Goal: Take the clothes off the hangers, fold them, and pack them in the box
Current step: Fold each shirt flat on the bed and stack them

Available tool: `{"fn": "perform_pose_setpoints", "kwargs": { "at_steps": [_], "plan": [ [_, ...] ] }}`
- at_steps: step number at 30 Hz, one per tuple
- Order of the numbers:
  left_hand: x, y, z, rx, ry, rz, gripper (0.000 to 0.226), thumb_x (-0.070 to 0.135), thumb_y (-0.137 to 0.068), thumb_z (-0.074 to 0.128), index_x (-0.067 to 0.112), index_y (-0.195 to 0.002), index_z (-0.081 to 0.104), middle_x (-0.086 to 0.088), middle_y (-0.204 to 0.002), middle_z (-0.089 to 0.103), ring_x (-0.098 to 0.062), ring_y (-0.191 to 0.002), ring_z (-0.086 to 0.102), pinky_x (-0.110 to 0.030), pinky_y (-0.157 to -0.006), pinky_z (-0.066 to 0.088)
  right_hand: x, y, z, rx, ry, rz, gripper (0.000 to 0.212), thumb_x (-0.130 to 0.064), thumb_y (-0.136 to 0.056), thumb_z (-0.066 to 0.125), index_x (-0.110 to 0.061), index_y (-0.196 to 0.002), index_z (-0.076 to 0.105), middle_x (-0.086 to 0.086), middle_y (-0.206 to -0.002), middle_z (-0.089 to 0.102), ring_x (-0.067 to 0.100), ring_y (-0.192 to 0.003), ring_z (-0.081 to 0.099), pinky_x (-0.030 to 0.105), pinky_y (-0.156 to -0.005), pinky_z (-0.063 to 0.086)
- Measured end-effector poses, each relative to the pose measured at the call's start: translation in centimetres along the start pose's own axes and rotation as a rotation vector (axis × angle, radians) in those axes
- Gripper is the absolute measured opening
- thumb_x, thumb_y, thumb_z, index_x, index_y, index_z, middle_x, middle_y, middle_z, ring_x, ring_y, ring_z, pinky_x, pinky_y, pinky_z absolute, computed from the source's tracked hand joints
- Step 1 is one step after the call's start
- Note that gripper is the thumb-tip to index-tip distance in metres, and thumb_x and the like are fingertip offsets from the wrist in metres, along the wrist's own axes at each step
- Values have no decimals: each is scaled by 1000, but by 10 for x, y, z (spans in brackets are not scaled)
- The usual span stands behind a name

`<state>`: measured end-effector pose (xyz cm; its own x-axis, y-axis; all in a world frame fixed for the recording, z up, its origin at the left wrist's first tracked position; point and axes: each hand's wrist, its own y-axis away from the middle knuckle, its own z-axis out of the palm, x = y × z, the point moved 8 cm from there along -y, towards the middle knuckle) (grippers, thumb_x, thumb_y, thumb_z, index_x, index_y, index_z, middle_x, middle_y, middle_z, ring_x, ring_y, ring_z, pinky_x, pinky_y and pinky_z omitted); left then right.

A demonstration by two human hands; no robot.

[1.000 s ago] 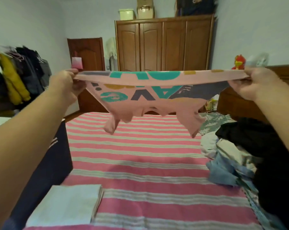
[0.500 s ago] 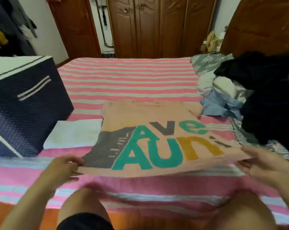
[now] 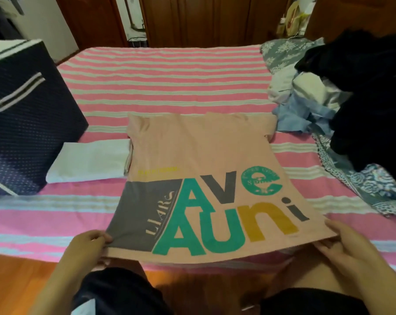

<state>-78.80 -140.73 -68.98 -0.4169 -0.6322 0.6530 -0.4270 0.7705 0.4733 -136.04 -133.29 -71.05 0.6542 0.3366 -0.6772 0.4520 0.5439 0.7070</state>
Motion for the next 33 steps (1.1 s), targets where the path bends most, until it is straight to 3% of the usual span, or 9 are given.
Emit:
{"fn": "perform_pose_setpoints", "kwargs": {
  "at_steps": [4,9,12,16,18,21,25,29,33],
  "plan": [
    [20,17,7,-6,-161,153,28,-8,-91,50,9,-82,70,-13,-67,67,-32,-60,63,-51,-70,57,0,4,15,7,124,-98,19,-11,-100,50,-7,-114,63,6,-77,75,18,-70,73,37,-61,61],
    [111,71,97,-263,-319,629,34,-4,-90,58,27,-95,72,18,-96,69,-1,-91,64,-10,-82,47,-13,32,96,-49,623,-458,17,-27,-89,67,-11,-84,70,7,-82,72,31,-86,68,39,-76,54],
    [159,106,153,-342,-234,803,25,34,-85,61,29,-105,74,18,-99,70,1,-92,62,-19,-88,49,22,67,176,-312,728,-467,17,-26,-98,62,-15,-86,68,2,-81,71,21,-79,67,37,-72,54],
    [189,104,171,-328,-185,806,17,38,-89,60,24,-87,68,4,-78,70,-16,-77,67,-39,-70,55,45,82,224,-504,563,-460,38,-41,-105,48,-20,-88,75,-4,-86,76,17,-89,71,33,-81,55],
    [191,83,164,-382,27,574,25,27,-101,56,15,-83,69,-6,-78,71,-24,-75,70,-40,-73,60,46,82,213,-521,428,-488,30,-36,-106,47,-27,-99,75,-4,-102,75,14,-102,69,28,-87,54],
    [208,85,167,-676,415,189,24,14,-101,48,5,-86,64,-16,-83,67,-29,-72,68,-43,-74,62,31,99,183,-279,569,-926,17,-24,-91,70,-30,-104,60,-8,-106,59,4,-99,59,16,-79,47],
    [283,115,155,-753,218,350,30,19,-95,46,8,-88,73,-12,-88,71,-29,-82,68,-39,-83,56,2,122,208,-207,724,-1240,49,-42,-87,70,-20,-127,54,-5,-116,47,8,-105,49,24,-86,46],
    [379,155,121,-777,100,532,38,23,-99,44,3,-112,73,-13,-106,77,-27,-96,76,-42,-98,53,-97,139,234,-119,627,-1413,26,-31,-95,64,-20,-113,49,-2,-108,53,22,-94,56,47,-75,51],
    [471,196,70,-777,71,632,44,24,-103,36,-1,-119,68,-15,-105,77,-25,-98,76,-36,-91,55,-210,197,271,-49,687,-1708,34,-22,-91,70,-26,-115,46,-1,-95,61,21,-85,57,41,-70,50]
  ]
}}
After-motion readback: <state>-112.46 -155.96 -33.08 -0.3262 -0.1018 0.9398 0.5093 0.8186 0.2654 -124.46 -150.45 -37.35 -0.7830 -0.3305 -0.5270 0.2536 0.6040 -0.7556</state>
